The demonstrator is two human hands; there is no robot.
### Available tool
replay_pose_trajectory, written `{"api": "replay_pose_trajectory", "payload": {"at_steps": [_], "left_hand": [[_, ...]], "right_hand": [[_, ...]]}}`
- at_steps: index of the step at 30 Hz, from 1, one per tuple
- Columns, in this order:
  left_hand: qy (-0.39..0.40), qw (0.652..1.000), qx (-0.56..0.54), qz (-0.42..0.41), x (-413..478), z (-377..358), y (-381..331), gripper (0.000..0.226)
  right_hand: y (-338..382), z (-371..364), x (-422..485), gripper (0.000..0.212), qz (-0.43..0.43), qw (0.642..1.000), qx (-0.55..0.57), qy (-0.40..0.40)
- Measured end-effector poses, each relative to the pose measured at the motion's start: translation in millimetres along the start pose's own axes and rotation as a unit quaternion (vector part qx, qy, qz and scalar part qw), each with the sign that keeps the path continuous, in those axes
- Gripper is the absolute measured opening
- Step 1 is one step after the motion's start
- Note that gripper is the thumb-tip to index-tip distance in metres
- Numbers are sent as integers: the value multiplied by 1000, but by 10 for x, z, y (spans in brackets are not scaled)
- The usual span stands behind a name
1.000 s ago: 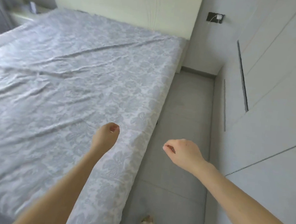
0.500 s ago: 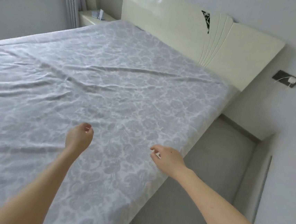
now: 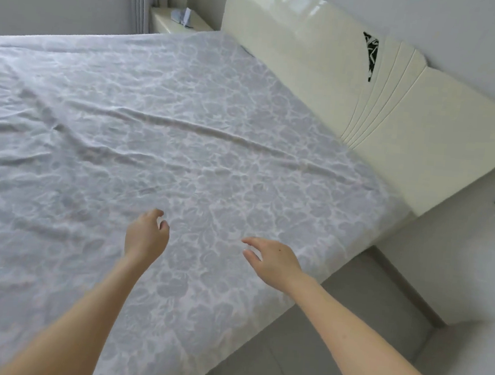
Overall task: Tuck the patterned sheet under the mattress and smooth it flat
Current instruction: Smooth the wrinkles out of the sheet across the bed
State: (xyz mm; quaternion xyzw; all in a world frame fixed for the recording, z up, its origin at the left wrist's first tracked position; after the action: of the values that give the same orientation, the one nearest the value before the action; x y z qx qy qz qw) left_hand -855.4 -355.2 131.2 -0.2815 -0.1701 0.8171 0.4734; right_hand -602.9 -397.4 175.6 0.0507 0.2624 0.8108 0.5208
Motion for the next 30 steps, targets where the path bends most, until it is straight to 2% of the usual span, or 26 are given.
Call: {"api": "replay_pose_trajectory", "payload": {"at_steps": [4, 8, 14, 16, 18, 20, 21, 22, 24, 25, 27, 28, 30], "left_hand": [[11, 998, -16, 59, 87, -962, -638, 40], [2, 994, -11, 112, 303, -1683, -937, 44], [-54, 993, 28, 97, 1201, -2537, -1451, 43], [-60, 993, 40, 91, 1566, -2894, -1591, 42], [-61, 991, 59, 103, 1897, -3280, -1652, 44], [-66, 987, 68, 127, 2190, -3619, -1680, 47], [-62, 985, 80, 141, 2314, -3777, -1684, 49], [-54, 982, 98, 153, 2418, -3921, -1698, 50], [-50, 975, 139, 169, 2608, -4173, -1747, 53], [-57, 969, 156, 183, 2698, -4287, -1792, 55], [-84, 955, 181, 218, 2888, -4481, -1965, 61], [-96, 951, 187, 228, 3004, -4565, -2110, 66], [-100, 946, 201, 233, 3289, -4757, -2486, 68]], "right_hand": [[-1049, 154, 239, 45, 53, 997, -10, 57], [-1861, 46, 731, 46, 97, 988, 7, 116], [-2841, -267, 1622, 49, 163, 979, 22, 118], [-3198, -453, 1797, 48, 217, 968, -4, 124], [-3550, -663, 1899, 47, 316, 938, -45, 137], [-3920, -936, 1954, 44, 440, 863, -153, 196], [-4095, -1172, 2064, 41, 474, 814, -238, 236], [-4281, -1293, 2200, 39, 477, 782, -300, 267], [-4634, -1456, 2552, 41, 534, 746, -297, 265], [-4849, -1404, 2794, 45, 554, 750, -252, 259], [-5397, -864, 3452, 46, 544, 800, -132, 216], [-5721, -460, 3815, 47, 513, 834, -122, 161], [-6520, 359, 4426, 55, 395, 904, -144, 79]]}}
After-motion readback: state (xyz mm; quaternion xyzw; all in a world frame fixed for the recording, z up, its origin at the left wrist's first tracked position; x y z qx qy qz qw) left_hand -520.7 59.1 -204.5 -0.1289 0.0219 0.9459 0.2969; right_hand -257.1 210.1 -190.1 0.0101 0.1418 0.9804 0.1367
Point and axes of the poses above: each hand's wrist, its own x-axis towards the middle knuckle, its own z-axis out of the back of the hand, y = z × x, the point moved 3 cm from there along x, towards the middle knuckle, and after that the axes turned 13 degrees about z, right-handed, at the moved point
